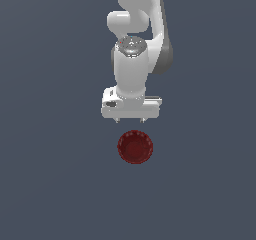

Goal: Pick up the object and move it to a goal position.

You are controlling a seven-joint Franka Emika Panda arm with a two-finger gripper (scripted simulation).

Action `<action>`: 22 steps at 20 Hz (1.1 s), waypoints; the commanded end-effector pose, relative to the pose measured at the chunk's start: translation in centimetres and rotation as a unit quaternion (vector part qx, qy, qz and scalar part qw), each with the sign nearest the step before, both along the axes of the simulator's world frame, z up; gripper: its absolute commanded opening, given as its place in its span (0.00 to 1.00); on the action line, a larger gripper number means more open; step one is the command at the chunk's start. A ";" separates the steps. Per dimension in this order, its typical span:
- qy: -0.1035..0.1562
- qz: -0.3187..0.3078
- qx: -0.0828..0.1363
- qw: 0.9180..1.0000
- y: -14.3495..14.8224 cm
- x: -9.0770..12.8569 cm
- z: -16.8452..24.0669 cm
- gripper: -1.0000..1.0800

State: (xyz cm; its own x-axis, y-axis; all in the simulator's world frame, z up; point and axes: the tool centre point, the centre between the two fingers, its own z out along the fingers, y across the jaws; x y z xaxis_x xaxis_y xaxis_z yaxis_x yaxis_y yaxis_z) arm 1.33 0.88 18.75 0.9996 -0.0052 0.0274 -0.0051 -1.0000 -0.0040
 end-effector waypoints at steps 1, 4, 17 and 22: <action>0.000 0.000 0.000 1.000 0.0 0.0 0.0 0.62; 0.005 0.002 -0.002 1.000 0.3 -0.3 -0.3 0.62; 0.011 -0.004 0.016 1.000 0.3 -0.4 -1.6 0.62; 0.011 -0.021 0.047 0.999 -0.3 -0.1 -3.2 0.62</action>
State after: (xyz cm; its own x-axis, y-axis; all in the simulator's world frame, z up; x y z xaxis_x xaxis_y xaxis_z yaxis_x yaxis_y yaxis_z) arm 1.17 0.84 16.06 0.9993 -0.0359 0.0043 -0.0355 -0.9964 -0.0769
